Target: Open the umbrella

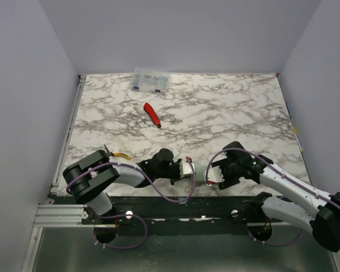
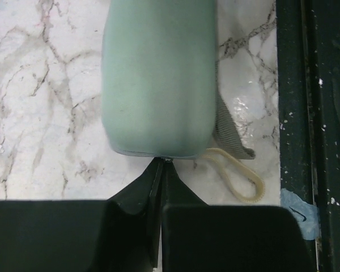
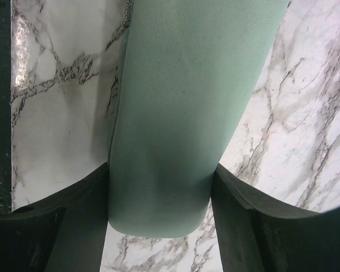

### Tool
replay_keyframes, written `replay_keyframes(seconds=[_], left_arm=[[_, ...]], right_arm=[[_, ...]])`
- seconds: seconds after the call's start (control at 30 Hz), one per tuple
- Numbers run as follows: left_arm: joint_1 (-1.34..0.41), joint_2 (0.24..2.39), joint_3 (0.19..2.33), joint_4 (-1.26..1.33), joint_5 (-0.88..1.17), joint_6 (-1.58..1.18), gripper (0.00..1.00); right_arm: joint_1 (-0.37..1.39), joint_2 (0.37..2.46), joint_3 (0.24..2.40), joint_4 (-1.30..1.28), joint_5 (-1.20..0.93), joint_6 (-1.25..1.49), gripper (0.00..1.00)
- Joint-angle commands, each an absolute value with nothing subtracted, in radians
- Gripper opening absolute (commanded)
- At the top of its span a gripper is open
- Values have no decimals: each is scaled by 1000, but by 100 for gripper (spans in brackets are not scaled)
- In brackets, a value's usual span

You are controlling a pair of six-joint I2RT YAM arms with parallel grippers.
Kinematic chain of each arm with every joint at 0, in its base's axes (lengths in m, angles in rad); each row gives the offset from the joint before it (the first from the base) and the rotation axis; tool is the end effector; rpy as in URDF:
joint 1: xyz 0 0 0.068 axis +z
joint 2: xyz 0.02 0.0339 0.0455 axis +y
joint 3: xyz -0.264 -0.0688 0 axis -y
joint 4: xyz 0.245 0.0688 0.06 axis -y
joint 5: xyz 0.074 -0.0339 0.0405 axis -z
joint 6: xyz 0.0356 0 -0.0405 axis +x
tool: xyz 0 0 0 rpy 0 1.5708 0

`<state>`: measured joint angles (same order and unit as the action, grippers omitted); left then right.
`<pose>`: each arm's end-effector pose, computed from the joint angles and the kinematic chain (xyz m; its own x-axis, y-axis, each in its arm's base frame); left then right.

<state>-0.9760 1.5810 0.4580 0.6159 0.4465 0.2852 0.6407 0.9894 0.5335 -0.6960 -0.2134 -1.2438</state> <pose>0.1417 -0.2369 0.1311 0.0086 0.4402 -0.8978 0.9964 0.0718 0.0447 0.1283 0.1051 0.1807 0.3834 -0.8686 -0.3139 -0.9034 -0.2820 -0.3231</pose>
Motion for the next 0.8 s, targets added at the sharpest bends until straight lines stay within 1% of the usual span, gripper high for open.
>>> replay_keyframes(seconds=[0.0, 0.1, 0.27, 0.37, 0.43, 0.5, 0.57, 0.67, 0.73, 0.77], left_arm=[[-930, 1563, 528, 603, 453, 243, 0], [-899, 1565, 567, 586, 452, 239, 0], [-871, 1577, 607, 577, 477, 267, 0], [-873, 1584, 615, 581, 518, 292, 0], [-880, 1586, 619, 575, 524, 291, 0], [-883, 1585, 616, 566, 529, 280, 0], [-886, 1585, 600, 567, 524, 269, 0], [-887, 1585, 576, 571, 514, 244, 0], [-885, 1587, 565, 572, 505, 221, 0], [-886, 1589, 561, 572, 502, 207, 0]], right_arm=[[641, 929, 494, -709, -274, -1389, 57], [641, 899, 477, -708, -296, -1443, 57], [641, 929, 491, -732, -326, -1503, 56], [641, 942, 489, -669, -339, -1515, 57], [641, 965, 487, -580, -323, -1489, 63], [641, 1008, 511, -514, -278, -1430, 74], [636, 1056, 554, -489, -232, -1348, 87], [613, 1066, 628, -485, -227, -1217, 96], [608, 1040, 655, -486, -226, -1147, 100], [607, 1021, 666, -492, -224, -1102, 100]])
